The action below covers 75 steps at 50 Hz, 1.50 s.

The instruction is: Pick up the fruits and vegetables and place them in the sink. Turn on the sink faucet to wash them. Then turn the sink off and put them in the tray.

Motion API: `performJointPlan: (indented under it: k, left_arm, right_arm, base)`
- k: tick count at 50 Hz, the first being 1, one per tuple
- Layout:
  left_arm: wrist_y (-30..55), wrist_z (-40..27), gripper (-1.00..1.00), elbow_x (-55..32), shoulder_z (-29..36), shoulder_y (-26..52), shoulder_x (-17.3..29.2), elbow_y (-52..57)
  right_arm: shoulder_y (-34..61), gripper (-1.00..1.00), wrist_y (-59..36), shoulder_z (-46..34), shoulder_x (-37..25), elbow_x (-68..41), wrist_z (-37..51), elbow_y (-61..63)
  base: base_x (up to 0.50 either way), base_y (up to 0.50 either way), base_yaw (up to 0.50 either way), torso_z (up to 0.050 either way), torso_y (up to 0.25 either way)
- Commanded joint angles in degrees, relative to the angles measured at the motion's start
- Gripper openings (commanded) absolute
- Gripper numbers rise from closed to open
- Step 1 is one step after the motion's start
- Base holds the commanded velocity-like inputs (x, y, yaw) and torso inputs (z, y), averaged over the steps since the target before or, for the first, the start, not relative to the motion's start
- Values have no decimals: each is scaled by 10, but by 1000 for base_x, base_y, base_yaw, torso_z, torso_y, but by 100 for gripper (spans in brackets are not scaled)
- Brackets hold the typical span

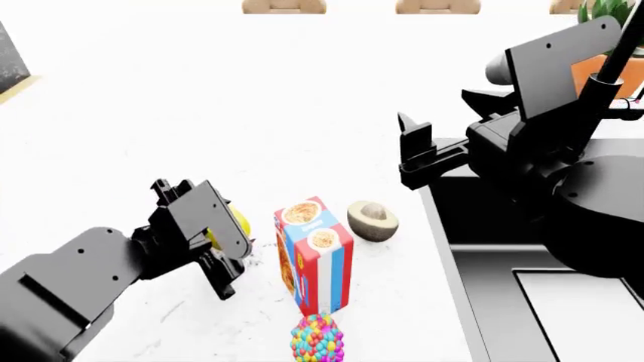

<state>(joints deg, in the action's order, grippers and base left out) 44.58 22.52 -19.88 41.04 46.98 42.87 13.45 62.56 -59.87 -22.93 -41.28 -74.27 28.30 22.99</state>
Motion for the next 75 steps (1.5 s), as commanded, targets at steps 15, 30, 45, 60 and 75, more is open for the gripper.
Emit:
performJointPlan:
  k: [15,30,45,60,75]
  left_arm:
    - [-82,-138,-100,42,-116,3,-14,0]
    - [-148,-261,-100,56,-215,15,-56,20]
    - [-137,-268,-100,61,-211,20,-61,11]
    - [-139,-267,-100,59,-206,16,-66,4]
    - [-141,-267,-100,60,-201,11,-67,1]
  right_arm:
    - [3,100,4,-6,3,1,3,2]
    - [17,100,-28,-54,17,22,-11,-25]
    - [0,100,-44,-74,-13,-5,-65,11]
    - [-35,100,-26,-76,-33,0,-81,26]
    - [-58,100,-13,-92,-36,22,-101,23]
  base:
    - [0,0,0,0,0]
    - [0,0,0,0,0]
    - [0,0,0,0,0]
    - [0,0,0,0,0]
    - [0,0,0,0,0]
